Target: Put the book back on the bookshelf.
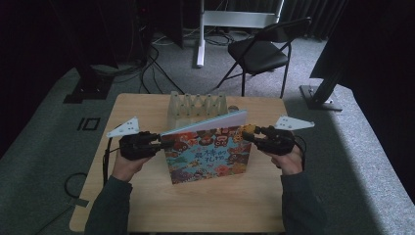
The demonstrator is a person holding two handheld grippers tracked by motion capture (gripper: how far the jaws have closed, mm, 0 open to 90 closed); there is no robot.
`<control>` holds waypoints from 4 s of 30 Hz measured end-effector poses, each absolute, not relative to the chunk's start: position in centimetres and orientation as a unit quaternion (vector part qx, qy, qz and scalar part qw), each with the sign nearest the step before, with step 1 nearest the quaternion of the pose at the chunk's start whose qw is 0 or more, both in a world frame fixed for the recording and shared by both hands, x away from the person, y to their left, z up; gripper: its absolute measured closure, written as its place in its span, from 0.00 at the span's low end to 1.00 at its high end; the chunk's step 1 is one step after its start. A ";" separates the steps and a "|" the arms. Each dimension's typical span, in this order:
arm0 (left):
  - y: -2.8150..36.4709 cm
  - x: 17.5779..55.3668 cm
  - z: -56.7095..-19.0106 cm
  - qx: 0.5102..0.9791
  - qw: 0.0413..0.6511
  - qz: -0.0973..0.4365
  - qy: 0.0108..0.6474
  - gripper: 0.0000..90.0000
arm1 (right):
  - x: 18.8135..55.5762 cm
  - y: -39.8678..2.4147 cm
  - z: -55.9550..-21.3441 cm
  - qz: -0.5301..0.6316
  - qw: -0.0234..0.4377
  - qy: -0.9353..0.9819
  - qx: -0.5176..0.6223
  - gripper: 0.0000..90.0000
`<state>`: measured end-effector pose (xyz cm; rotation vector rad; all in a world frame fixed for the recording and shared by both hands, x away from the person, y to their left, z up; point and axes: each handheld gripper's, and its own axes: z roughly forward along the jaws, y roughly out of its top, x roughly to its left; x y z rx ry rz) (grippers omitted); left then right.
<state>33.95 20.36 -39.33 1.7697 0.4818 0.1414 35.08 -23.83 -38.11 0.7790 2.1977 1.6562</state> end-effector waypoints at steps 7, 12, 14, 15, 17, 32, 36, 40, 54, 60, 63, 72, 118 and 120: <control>19.6 33.7 -40.0 0.765 0.607 0.064 0.207 0.70 | 35.0 -24.3 -38.8 0.568 0.134 0.765 0.274 0.66; 19.3 33.4 -40.1 0.764 0.606 0.076 0.207 0.65 | 35.0 -24.8 -39.2 0.564 0.134 0.765 0.282 0.66; 19.3 33.4 -40.2 0.765 0.605 0.080 0.205 0.68 | 35.0 -25.0 -39.4 0.563 0.131 0.765 0.285 0.66; 19.2 33.3 -40.2 0.766 0.604 0.081 0.204 0.70 | 35.0 -25.1 -39.5 0.563 0.132 0.764 0.287 0.66; 19.1 33.2 -40.2 0.768 0.603 0.087 0.197 0.72 | 35.0 -25.2 -39.7 0.559 0.133 0.765 0.291 0.65; 18.2 32.2 -40.5 0.773 0.598 0.104 0.185 0.82 | 34.4 -27.1 -41.8 0.561 0.131 0.752 0.321 0.65; 18.2 32.1 -40.7 0.772 0.597 0.103 0.190 0.80 | 34.2 -27.2 -42.5 0.544 0.143 0.758 0.330 0.64; 18.3 32.1 -40.9 0.769 0.604 0.101 0.185 0.82 | 34.2 -27.1 -42.9 0.525 0.154 0.767 0.333 0.63; 17.9 31.5 -41.5 0.754 0.616 0.130 0.189 0.82 | 34.1 -27.7 -44.2 0.514 0.162 0.762 0.359 0.60; 17.6 31.3 -41.8 0.752 0.617 0.137 0.189 0.81 | 33.9 -27.8 -45.6 0.493 0.174 0.764 0.377 0.59; 17.4 31.3 -42.0 0.749 0.619 0.140 0.189 0.80 | 33.8 -27.7 -46.4 0.482 0.178 0.768 0.382 0.59; 17.1 31.1 -42.5 0.735 0.634 0.150 0.189 0.80 | 33.6 -27.8 -48.4 0.457 0.184 0.775 0.395 0.58; 14.4 31.6 -42.5 0.723 0.654 0.154 0.159 0.77 | 33.7 -28.8 -52.2 0.433 0.165 0.774 0.431 0.56; 14.4 31.6 -42.5 0.724 0.653 0.155 0.159 0.78 | 33.8 -28.8 -52.3 0.432 0.164 0.774 0.433 0.56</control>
